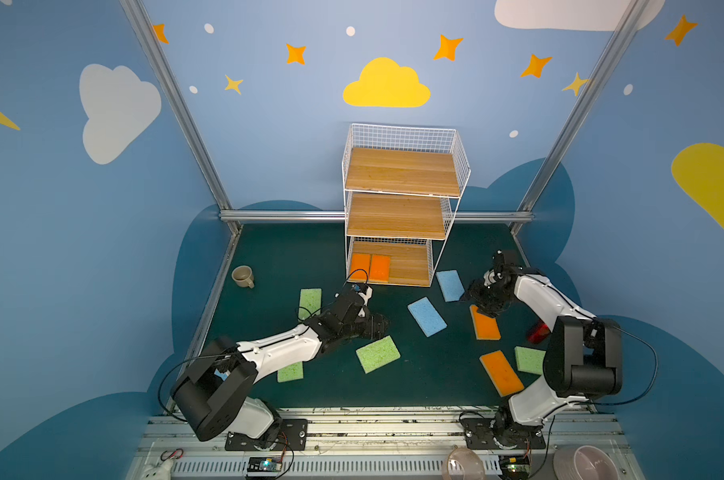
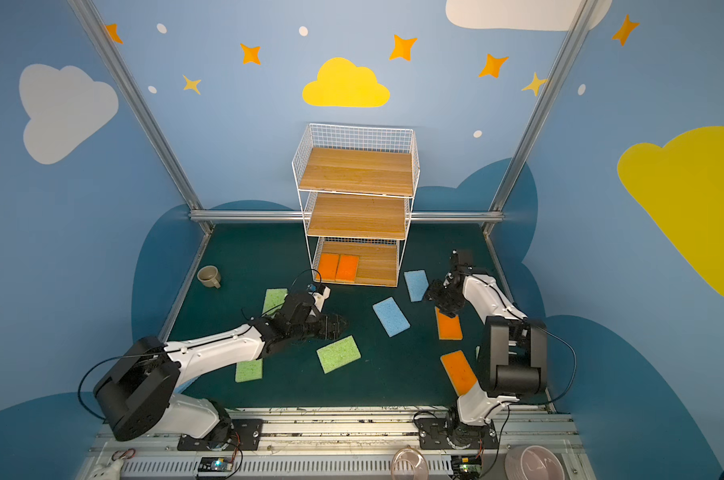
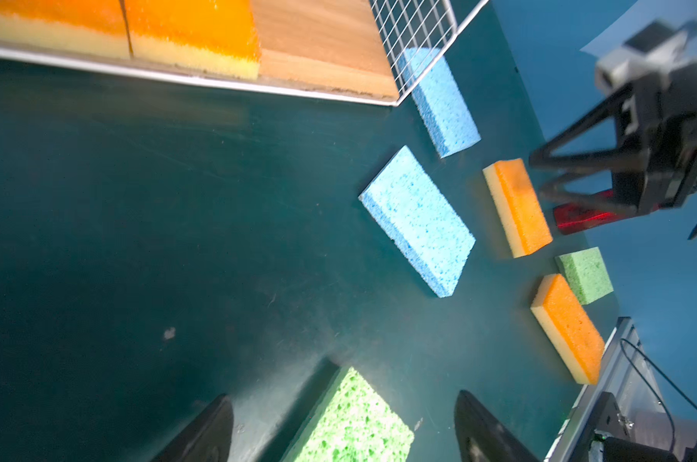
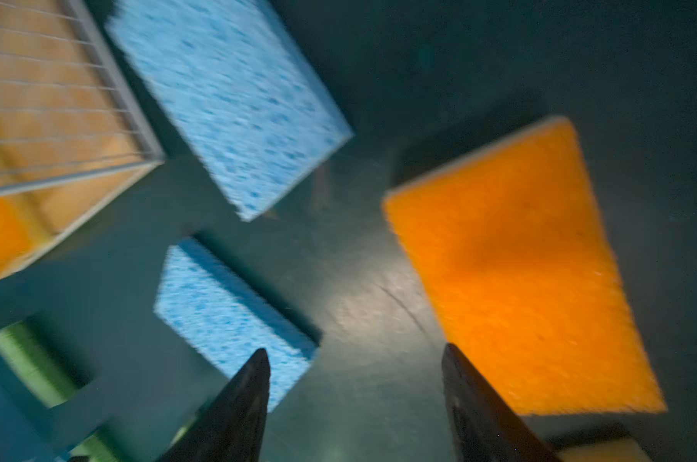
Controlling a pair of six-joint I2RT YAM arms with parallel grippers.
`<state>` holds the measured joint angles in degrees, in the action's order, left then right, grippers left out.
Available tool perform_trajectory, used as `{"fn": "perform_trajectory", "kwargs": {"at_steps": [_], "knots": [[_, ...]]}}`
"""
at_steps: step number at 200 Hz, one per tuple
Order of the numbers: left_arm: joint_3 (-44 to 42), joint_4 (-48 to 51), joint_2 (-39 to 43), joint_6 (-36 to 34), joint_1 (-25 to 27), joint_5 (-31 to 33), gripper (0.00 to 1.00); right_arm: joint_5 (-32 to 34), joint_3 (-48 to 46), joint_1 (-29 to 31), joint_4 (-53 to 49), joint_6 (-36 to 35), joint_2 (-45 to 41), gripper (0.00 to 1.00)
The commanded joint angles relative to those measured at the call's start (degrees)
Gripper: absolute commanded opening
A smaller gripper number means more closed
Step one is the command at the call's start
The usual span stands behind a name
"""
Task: Place and organize the cleaning sponges onto the shelf
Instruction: 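Lower the right gripper onto the orange sponge and close on it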
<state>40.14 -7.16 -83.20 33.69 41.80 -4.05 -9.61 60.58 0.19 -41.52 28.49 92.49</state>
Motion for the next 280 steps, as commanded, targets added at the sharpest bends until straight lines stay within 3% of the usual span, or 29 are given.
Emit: {"fn": "perform_trajectory", "kwargs": {"at_steps": [1, 35, 63, 106, 183, 204, 215, 231, 240, 255, 280], "knots": [[-1.2, -1.6, 1.7, -0.5, 0.1, 0.7, 0.87, 6.5, -1.3, -0.2, -1.4, -1.0, 0.7, 0.67], [-1.6, -2.2, 1.5, -0.3, 0.1, 0.9, 0.87, 7.5, -0.5, -0.1, -0.3, -2.5, 6.2, 0.61], [-2.0, -2.3, 1.7, -0.3, 0.0, 1.2, 0.87, 5.7, 0.4, -0.4, -0.4, -3.4, 7.5, 0.46], [-2.3, -2.2, 2.5, 0.3, 0.0, 1.2, 0.87, 2.7, -1.6, -0.3, 1.0, -3.4, 5.6, 0.00], [-6.3, 1.1, 10.5, 2.1, 0.1, 2.9, 0.88, -8.1, -4.2, 5.0, 0.0, 0.0, -11.5, 0.00], [-7.1, 2.5, 13.0, 2.7, 0.0, 3.9, 0.88, -7.1, -3.6, 7.7, -1.2, 0.9, -14.2, 0.00], [-7.5, 3.1, 14.0, 2.8, 0.0, 4.1, 0.88, -7.3, -3.5, 6.7, -1.4, 0.6, -14.6, 0.13], [-8.1, 3.3, 14.7, 3.1, 0.0, 4.3, 0.88, -3.2, -2.5, 6.1, -2.8, -2.2, -13.3, 0.45], [-8.3, 3.3, 14.9, 3.1, 0.1, 4.3, 0.88, 0.6, -1.3, 6.0, -4.2, -3.6, -11.5, 0.57], [-8.1, 3.0, 14.7, 3.2, 0.0, 4.2, 0.88, 6.4, 1.6, 5.9, -7.7, -5.0, -7.0, 0.64], [-7.5, 2.9, 13.3, 3.0, 0.0, 4.1, 0.88, 12.1, 4.6, 6.0, -9.2, -6.2, 0.4, 0.67]]}}
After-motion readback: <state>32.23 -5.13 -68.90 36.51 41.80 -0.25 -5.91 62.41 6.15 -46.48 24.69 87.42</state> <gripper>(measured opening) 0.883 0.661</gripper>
